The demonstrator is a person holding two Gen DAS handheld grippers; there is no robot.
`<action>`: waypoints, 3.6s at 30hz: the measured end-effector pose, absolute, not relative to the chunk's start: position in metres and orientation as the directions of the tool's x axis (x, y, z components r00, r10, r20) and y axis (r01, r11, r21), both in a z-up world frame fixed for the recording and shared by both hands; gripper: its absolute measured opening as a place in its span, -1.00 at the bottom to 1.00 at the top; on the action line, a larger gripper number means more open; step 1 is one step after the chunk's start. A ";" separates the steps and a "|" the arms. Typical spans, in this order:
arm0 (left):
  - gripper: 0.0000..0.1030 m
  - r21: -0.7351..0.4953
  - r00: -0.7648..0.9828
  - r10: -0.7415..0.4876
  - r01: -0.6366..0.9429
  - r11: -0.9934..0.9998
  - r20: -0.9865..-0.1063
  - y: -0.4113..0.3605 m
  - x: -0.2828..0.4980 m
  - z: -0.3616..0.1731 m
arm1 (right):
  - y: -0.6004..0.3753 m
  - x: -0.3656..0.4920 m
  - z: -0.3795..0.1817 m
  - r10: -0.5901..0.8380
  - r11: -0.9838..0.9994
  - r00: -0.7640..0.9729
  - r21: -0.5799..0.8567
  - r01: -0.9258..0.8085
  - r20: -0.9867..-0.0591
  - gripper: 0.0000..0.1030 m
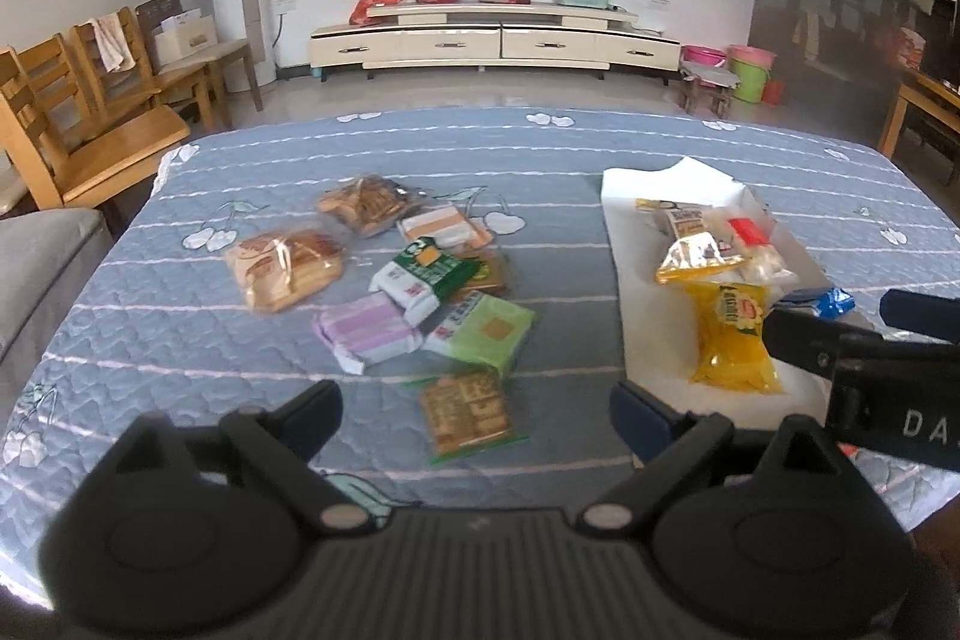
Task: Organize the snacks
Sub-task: 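Withdraw both open tools from the paper back toward the snack pile, then grasp the pink package with the left tool while the right grasps the brown biscuit pack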
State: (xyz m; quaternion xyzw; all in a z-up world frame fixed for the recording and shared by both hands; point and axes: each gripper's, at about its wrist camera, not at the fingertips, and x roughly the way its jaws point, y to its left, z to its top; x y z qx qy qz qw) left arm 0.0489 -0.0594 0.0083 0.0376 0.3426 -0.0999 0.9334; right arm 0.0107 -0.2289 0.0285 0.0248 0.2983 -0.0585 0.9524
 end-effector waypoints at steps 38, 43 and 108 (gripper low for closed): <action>0.86 -0.017 0.715 -0.098 0.120 0.993 -0.692 -0.001 0.058 -0.022 | -0.188 0.041 -0.003 0.028 0.999 0.776 0.037 -0.006 -0.630 1.00; 0.86 -0.020 0.712 -0.093 0.109 0.994 -0.696 0.003 0.061 -0.025 | -0.189 0.044 -0.005 0.032 0.999 0.772 0.041 -0.008 -0.635 1.00; 0.14 -0.026 0.727 -0.052 0.047 0.999 -0.684 0.040 0.116 -0.059 | -0.128 0.120 -0.071 0.104 0.988 0.673 0.001 -0.152 -0.732 0.03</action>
